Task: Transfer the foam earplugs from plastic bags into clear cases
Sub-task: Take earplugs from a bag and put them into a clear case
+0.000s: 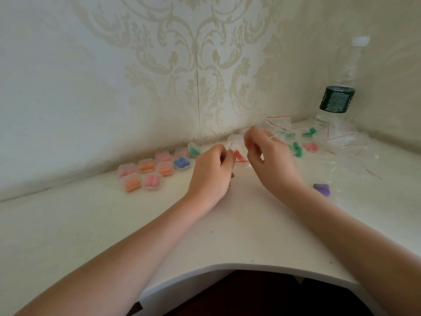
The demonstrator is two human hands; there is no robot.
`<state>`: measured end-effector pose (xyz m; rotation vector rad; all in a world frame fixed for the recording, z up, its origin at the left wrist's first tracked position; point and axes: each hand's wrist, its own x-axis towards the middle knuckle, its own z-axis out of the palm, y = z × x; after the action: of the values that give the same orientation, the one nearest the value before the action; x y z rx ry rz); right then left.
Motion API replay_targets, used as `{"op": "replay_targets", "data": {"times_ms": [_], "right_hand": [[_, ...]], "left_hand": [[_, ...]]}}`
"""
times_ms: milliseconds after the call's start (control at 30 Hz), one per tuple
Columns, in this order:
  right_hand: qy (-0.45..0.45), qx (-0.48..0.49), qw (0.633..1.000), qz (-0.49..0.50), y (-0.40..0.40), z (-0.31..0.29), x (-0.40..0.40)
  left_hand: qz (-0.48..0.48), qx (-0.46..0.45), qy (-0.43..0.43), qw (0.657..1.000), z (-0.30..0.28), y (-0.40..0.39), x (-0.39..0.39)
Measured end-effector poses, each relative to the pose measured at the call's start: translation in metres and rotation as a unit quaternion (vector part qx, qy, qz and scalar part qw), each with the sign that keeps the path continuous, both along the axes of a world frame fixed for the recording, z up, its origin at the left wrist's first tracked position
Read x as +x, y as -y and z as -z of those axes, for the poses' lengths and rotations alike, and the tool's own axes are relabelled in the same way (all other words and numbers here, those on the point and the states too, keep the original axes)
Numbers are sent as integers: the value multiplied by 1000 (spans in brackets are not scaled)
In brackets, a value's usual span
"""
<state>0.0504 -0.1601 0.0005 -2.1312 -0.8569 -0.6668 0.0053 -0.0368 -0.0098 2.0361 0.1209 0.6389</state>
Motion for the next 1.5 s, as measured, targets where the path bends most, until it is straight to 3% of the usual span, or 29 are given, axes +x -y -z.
{"op": "replay_targets", "data": {"times_ms": [67, 167, 267, 367, 433, 533, 567, 633, 700, 867, 1033, 1233, 1333, 1500], "right_hand": [[45, -85, 995, 28, 2, 0, 1], [-8, -198, 977, 74, 1, 2, 1], [-64, -186, 977, 77, -1, 3, 2], [-180, 33, 982, 35, -3, 4, 9], [-303, 183, 935, -37, -1, 0, 9], [-382, 227, 888, -120, 2, -1, 8], [-381, 215, 890, -127, 1, -1, 8], [-367, 180, 904, -124, 0, 1, 9], [-354, 146, 915, -127, 0, 3, 10], [-385, 158, 899, -136, -1, 3, 10], [-345, 121, 920, -139, 1, 7, 17], [-360, 86, 910, -189, 4, 5, 17], [-328, 114, 924, -158, 3, 4, 16], [-331, 83, 928, -146, 4, 7, 18]], "left_hand": [[-5, 2, 16, 1000, 1, -1, -1], [28, 82, 59, 994, 4, 0, -2], [64, 120, 68, 988, 5, 4, -3], [9, -21, 88, 996, -1, -1, -1], [-40, -114, 67, 990, -6, -8, 1], [45, -340, -38, 939, -10, -15, 5], [86, -383, -52, 918, -10, -17, 6], [120, -396, -51, 909, -7, -18, 8], [106, -394, -40, 912, -5, -20, 9], [76, -369, -43, 925, -7, -18, 7], [93, -381, -39, 919, -5, -16, 8], [106, -439, -34, 892, -6, -18, 10], [112, -468, -38, 876, -7, -17, 10], [130, -399, -64, 905, -5, -16, 11]]}}
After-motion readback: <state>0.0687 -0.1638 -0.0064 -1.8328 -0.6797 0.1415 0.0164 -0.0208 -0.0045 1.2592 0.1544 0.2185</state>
